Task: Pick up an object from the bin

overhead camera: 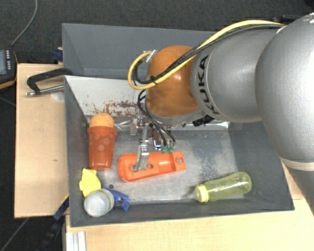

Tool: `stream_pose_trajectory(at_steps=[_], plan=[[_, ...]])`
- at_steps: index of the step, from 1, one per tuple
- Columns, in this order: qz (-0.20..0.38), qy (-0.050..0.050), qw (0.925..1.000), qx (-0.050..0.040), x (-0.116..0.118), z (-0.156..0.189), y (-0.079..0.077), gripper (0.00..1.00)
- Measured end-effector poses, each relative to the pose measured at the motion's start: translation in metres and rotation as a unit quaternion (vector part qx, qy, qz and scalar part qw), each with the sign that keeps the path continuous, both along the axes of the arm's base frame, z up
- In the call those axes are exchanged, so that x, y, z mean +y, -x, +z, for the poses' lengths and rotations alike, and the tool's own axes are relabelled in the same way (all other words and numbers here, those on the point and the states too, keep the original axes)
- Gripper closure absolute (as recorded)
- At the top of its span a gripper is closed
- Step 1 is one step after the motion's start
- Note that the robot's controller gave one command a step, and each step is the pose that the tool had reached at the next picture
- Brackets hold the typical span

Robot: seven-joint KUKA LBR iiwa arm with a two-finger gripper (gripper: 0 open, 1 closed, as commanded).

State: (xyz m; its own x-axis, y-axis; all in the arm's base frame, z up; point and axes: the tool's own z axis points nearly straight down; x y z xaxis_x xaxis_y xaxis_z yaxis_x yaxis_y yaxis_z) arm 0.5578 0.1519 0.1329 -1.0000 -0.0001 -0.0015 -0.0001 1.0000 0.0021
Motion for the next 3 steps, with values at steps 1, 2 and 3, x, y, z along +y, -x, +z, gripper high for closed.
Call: stream_pose_trajectory(at_steps=[1, 2, 3], plan=[[0.000, 0.000, 1.0000, 0.0000, 0.000, 0.000, 0.000, 0.00], [0.040, -0.002, 0.9992, -0.0047, -0.023, -0.021, 0.010, 0.00], [0.068, -0.001, 0.9977, -0.0008, -0.046, -0.039, 0.018, 0.00]])
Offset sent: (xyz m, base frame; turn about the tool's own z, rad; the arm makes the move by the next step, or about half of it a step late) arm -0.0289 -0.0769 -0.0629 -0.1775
